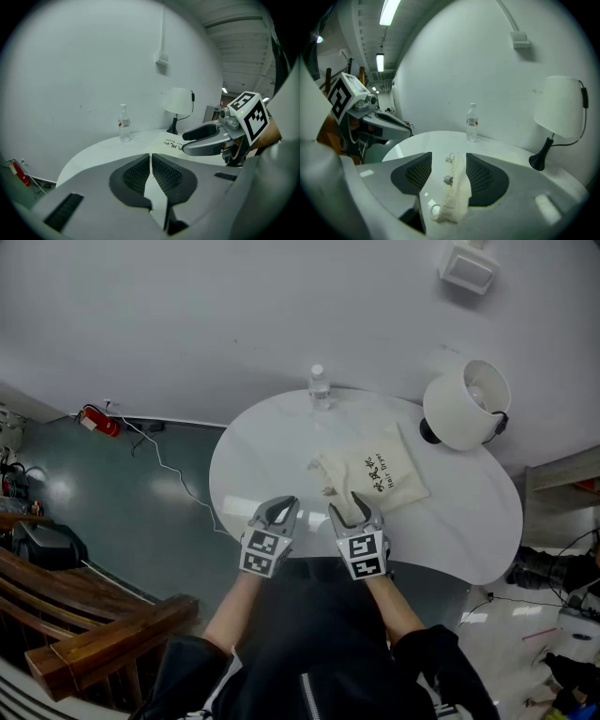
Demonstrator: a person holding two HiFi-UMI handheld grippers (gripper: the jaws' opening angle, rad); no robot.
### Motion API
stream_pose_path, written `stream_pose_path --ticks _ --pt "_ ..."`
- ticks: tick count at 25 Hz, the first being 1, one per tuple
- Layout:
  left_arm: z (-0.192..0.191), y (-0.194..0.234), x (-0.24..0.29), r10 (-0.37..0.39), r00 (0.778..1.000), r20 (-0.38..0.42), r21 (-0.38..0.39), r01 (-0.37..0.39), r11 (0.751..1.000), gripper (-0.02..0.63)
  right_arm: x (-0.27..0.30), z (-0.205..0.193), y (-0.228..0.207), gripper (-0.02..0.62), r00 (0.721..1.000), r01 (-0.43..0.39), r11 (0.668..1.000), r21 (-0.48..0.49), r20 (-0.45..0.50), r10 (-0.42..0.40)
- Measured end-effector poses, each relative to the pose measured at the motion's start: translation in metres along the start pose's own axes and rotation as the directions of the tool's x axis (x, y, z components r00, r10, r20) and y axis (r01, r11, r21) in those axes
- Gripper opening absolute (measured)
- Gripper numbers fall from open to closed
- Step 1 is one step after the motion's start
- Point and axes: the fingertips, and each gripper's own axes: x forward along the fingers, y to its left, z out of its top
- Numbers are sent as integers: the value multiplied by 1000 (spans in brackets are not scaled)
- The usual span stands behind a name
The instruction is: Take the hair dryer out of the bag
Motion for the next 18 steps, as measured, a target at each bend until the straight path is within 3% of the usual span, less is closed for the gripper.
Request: stream_pose_path --ticks 7,18 --pt "0 7 10 10 1000 -21 34 -9 999 23 27 -33 -6 225 993 -21 993 -113 -119 7" --pt "-4 22 32 -73 996 -42 59 75 995 23 67 -56 -12 225 970 5 985 -174 -240 -48"
